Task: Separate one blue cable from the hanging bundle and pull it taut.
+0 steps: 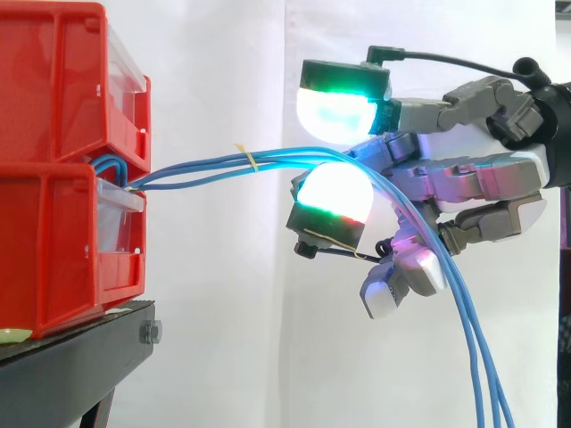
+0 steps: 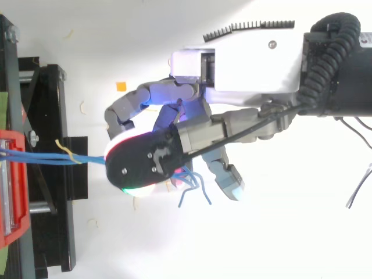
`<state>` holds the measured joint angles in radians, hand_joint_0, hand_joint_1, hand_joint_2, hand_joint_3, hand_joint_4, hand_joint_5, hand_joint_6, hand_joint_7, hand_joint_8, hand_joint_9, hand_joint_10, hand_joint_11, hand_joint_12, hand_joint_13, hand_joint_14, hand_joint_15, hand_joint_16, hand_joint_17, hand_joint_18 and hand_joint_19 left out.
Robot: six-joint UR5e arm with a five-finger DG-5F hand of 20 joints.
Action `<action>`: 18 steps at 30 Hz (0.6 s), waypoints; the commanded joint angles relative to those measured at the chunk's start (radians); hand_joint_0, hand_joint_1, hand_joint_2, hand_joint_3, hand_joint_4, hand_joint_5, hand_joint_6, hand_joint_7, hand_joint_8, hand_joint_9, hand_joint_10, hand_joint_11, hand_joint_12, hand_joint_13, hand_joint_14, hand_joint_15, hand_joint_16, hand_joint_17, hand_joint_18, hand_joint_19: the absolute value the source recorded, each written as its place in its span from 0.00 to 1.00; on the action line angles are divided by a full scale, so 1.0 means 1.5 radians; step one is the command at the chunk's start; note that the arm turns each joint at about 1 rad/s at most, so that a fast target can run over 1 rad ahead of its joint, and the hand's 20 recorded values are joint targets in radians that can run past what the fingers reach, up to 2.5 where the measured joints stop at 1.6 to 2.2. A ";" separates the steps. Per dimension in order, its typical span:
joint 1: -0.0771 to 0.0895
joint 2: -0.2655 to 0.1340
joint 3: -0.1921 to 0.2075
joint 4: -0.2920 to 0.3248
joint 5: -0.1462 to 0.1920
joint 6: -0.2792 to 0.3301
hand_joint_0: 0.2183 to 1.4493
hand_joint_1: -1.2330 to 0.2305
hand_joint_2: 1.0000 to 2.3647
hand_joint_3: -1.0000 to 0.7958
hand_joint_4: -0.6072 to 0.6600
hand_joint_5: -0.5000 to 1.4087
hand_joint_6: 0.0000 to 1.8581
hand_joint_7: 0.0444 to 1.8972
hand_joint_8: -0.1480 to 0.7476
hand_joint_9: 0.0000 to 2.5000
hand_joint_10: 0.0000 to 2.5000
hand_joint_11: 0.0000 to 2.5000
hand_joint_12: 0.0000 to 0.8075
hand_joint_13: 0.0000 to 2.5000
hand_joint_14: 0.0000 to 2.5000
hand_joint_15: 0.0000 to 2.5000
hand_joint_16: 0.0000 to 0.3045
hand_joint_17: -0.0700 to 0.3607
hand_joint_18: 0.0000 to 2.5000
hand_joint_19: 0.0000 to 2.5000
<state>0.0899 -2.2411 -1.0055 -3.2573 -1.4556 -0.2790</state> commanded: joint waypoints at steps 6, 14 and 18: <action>0.000 0.000 0.001 0.000 0.001 0.000 0.35 0.40 0.00 0.29 0.50 0.33 0.27 0.70 0.26 0.77 0.01 0.13 0.27 0.49 0.01 0.16 0.15 0.40 0.25 0.21; 0.000 0.000 -0.001 0.000 0.001 0.000 0.36 0.28 0.00 0.28 0.50 0.33 0.27 0.70 0.28 0.76 0.01 0.14 0.27 0.49 0.01 0.17 0.15 0.40 0.25 0.21; 0.000 0.000 -0.001 -0.002 0.001 0.001 0.31 0.22 0.00 0.28 0.51 0.33 0.27 0.71 0.30 0.74 0.01 0.14 0.28 0.47 0.01 0.16 0.15 0.40 0.25 0.21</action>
<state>0.0905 -2.2411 -1.0060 -3.2579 -1.4542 -0.2786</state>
